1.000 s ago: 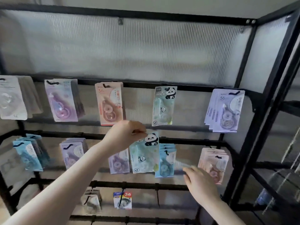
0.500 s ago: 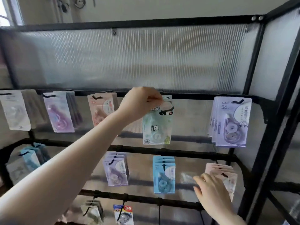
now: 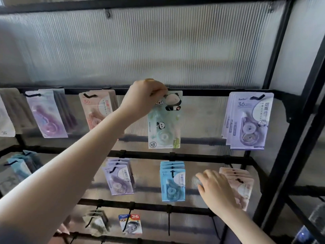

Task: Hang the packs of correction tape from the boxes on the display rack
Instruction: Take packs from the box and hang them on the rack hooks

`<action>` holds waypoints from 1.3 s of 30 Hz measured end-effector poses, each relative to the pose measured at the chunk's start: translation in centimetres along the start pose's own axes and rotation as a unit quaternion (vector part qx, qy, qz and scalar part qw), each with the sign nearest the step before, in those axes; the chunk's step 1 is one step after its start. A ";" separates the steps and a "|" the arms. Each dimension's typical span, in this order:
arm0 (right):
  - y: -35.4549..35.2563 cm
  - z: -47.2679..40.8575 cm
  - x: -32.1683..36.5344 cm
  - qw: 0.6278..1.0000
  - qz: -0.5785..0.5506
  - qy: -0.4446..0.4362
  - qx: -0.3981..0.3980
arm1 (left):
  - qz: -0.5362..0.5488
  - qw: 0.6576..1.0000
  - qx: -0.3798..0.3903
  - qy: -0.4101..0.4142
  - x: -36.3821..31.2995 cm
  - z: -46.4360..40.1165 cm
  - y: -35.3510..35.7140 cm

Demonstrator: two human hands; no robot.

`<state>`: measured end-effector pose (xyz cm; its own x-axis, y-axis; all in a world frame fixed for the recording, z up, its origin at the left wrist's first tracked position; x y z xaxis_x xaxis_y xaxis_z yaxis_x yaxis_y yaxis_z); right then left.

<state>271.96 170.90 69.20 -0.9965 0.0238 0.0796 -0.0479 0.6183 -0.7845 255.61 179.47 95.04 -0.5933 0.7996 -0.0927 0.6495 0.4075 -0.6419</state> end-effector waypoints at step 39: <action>-0.1 4.8 4.1 0.991 -0.007 0.044 0.130 | -0.160 0.983 0.032 -0.088 1.9 13.6 0.2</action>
<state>267.53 167.14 66.66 -0.9864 0.0914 0.1364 -0.0896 0.3965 -0.9137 248.19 175.04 84.39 -0.8392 0.5438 -0.0057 0.3884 0.5920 -0.7062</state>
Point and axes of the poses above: each hand's wrist, its own z-axis away from the middle knuckle, its own y-axis out of the palm, x = y × z, the point moved 8 cm from there along -z, towards the middle knuckle, and after that the axes turned 11 degrees about -z, right-handed, at the moved point
